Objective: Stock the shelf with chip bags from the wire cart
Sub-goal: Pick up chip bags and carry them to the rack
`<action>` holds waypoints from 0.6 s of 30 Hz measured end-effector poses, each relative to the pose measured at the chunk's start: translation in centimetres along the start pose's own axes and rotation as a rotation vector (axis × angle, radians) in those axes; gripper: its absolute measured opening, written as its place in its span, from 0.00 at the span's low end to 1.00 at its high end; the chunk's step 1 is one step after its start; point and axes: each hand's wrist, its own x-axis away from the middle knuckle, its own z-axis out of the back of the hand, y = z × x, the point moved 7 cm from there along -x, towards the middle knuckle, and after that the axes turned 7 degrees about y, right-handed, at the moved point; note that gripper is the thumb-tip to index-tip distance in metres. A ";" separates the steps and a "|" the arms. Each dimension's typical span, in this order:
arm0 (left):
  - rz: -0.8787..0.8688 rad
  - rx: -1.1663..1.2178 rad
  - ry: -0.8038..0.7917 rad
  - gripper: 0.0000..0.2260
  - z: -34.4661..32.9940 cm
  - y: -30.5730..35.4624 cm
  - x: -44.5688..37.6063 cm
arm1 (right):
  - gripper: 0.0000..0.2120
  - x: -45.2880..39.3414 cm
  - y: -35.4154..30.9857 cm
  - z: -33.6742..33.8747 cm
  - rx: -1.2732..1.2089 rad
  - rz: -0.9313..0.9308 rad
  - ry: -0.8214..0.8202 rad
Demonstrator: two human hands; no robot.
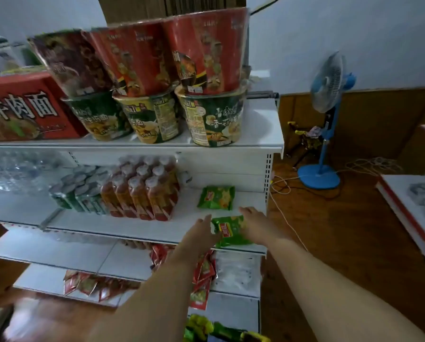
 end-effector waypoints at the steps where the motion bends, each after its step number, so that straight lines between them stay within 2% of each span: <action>1: 0.064 0.051 -0.008 0.35 -0.9 -0.2 -0.7 | 0.34 -0.6 0.6 -0.5 -0.015 -0.021 0.000; 5: 0.288 0.287 -0.018 0.33 -3.8 -1.0 -2.4 | 0.35 -2.0 3.1 -3.5 -0.058 -0.163 -0.054; 10: 0.466 0.500 -0.086 0.30 -7.1 -1.8 -4.0 | 0.40 -3.2 5.8 -6.1 -0.526 -0.544 -0.094; 12: 0.478 0.557 -0.073 0.25 -7.0 -2.0 -4.6 | 0.32 -3.6 6.4 -6.1 -0.739 -0.675 -0.080; 14: 0.506 0.678 -0.034 0.21 -6.2 -2.2 -5.2 | 0.25 -4.3 6.5 -5.7 -0.933 -0.706 -0.087; 18: 0.623 1.010 0.118 0.13 -4.0 -2.8 -6.8 | 0.19 -6.8 5.5 -4.6 -1.157 -0.595 -0.012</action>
